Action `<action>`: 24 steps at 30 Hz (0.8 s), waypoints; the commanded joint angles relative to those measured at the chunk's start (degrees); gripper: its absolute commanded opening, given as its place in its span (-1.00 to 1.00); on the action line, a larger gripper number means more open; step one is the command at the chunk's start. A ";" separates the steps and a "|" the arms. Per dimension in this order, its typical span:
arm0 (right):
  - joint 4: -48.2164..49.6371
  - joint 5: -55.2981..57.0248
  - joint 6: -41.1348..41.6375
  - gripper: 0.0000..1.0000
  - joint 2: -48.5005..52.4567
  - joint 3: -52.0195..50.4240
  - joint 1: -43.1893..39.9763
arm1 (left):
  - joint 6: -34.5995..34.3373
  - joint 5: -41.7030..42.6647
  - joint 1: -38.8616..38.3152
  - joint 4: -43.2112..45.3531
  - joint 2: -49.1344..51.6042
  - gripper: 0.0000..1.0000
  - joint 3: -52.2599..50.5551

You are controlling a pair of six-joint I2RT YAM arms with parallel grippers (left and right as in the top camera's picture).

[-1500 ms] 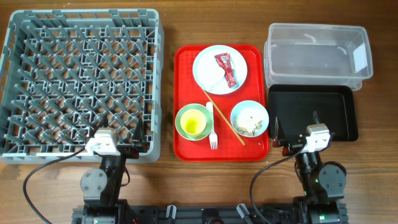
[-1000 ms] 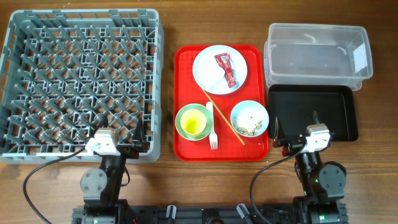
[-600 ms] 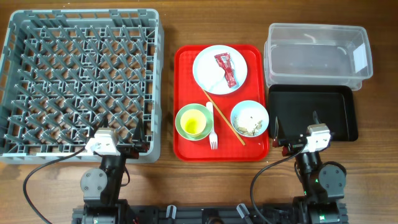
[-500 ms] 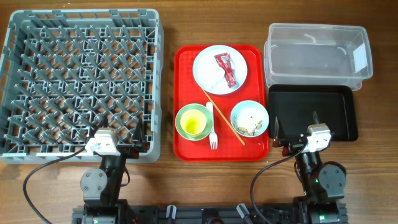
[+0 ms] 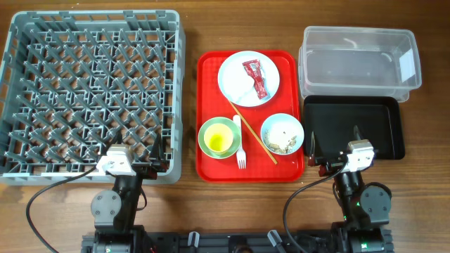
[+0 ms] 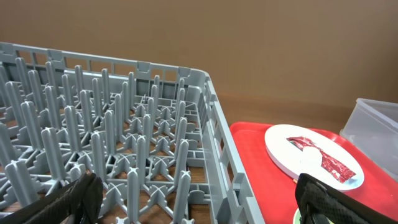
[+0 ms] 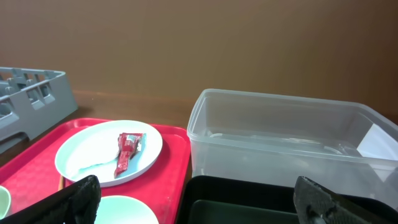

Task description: Sort waste into correct bins and load items into the dishwasher rack

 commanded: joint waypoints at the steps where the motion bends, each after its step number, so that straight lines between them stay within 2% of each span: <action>1: 0.33 -0.76 2.32 1.00 -0.68 -0.02 -0.39 | 1.11 1.25 0.24 0.00 -0.35 1.00 -0.33; 5: -1.16 -0.66 3.89 1.00 0.11 0.72 -0.39 | 1.09 2.43 0.24 0.98 -0.35 1.00 -0.33; 9: -2.45 -0.66 5.09 1.00 3.41 3.72 -0.39 | -2.86 2.43 0.24 1.20 -0.35 1.00 0.17; 15: -4.31 -0.70 7.34 0.99 17.25 12.81 -0.39 | -5.53 2.40 0.24 0.94 3.30 1.00 4.15; 24: -10.95 -5.97 7.26 1.00 42.56 31.39 -0.39 | -8.17 2.47 0.24 -3.19 23.91 1.00 18.40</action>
